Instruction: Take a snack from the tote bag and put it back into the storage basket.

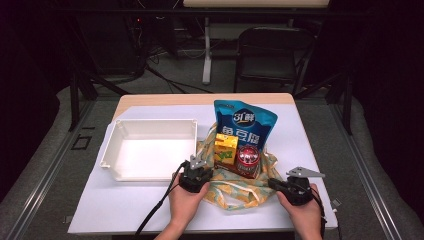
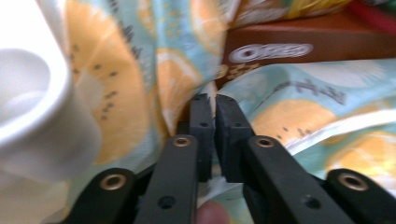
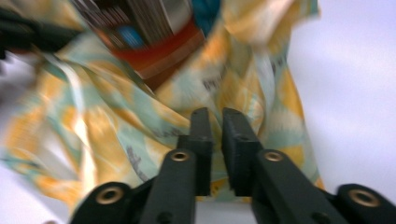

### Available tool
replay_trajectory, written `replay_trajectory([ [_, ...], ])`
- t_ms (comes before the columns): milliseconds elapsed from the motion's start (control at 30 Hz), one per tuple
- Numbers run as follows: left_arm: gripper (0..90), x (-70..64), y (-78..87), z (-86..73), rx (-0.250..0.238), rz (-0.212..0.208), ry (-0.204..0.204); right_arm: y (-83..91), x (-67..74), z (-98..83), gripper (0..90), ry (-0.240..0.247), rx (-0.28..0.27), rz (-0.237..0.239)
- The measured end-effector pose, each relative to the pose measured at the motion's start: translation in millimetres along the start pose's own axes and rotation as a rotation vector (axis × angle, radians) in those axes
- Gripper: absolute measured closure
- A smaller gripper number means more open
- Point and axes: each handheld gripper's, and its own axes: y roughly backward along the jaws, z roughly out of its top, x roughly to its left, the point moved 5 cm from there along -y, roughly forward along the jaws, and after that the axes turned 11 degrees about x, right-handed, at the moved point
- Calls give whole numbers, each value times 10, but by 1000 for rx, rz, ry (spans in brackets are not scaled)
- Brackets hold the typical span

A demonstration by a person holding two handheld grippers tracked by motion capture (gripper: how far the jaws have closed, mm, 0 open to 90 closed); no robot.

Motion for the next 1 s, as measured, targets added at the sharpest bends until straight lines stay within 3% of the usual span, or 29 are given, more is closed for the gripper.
replay_trajectory([
  [167,821,-32,92,8,-37,-26,-42,269,90,100,705,49,-128,16],
  [433,821,-45,151,-5,-62,-62,-45,482,264,291,608,115,-251,13],
  [733,805,-26,260,39,-100,-90,-28,511,218,680,549,106,-300,-8],
  [800,807,-11,289,42,-102,-96,-27,466,206,842,520,108,-302,-26],
  [1000,807,14,356,41,-116,-94,-34,380,130,1076,497,60,-302,-53],
])
